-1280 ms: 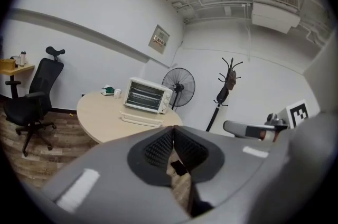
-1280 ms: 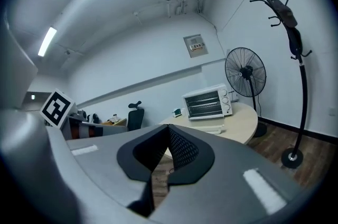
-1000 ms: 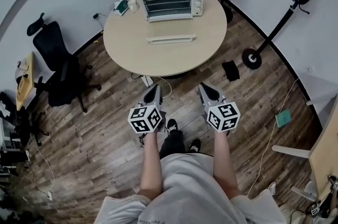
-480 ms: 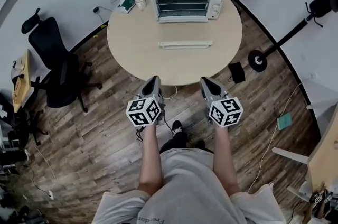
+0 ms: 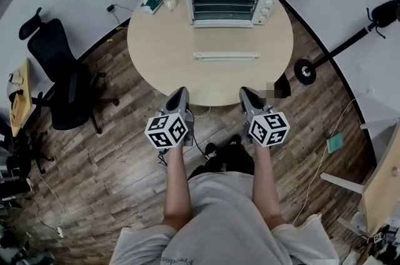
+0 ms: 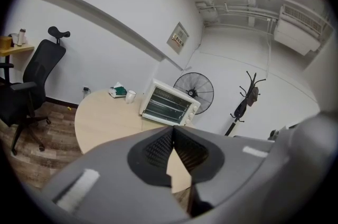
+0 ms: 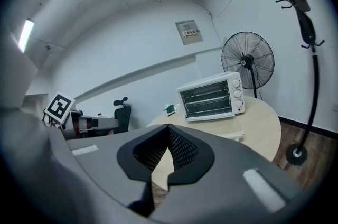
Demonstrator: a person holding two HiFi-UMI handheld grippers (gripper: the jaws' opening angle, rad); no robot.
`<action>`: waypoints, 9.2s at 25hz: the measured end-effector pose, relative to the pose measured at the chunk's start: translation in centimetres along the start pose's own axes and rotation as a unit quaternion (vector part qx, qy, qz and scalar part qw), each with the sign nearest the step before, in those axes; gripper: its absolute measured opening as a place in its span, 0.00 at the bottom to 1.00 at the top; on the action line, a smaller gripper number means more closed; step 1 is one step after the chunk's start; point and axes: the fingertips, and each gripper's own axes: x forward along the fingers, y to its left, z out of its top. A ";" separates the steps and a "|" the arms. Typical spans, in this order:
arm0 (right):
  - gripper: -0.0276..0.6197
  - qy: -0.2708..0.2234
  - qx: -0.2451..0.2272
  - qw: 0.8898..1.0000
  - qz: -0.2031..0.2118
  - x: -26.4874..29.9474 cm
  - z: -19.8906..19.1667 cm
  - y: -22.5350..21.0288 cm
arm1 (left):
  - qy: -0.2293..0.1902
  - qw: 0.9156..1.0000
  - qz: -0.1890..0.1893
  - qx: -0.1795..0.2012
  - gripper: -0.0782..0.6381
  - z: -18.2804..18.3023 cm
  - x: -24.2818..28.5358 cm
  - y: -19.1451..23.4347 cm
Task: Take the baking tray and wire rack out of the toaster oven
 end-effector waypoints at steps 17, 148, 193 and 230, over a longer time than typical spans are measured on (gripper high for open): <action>0.04 0.012 0.053 0.999 0.001 11.6 2.2 -5.1 | 0.020 1.000 -0.017 0.010 0.19 3.5 10.8 2.8; 0.16 -0.110 0.577 0.809 0.009 27.4 -1.0 -22.4 | 0.026 0.865 -0.102 -0.491 0.30 -2.0 37.2 3.8; 0.16 0.014 0.541 0.838 0.068 25.5 -9.4 -2.9 | -0.060 0.851 -0.085 -0.515 0.30 -3.9 18.0 14.9; 0.17 0.268 0.463 0.832 0.149 33.2 -19.6 12.4 | -0.194 0.756 0.081 -0.620 0.30 -8.9 6.0 32.0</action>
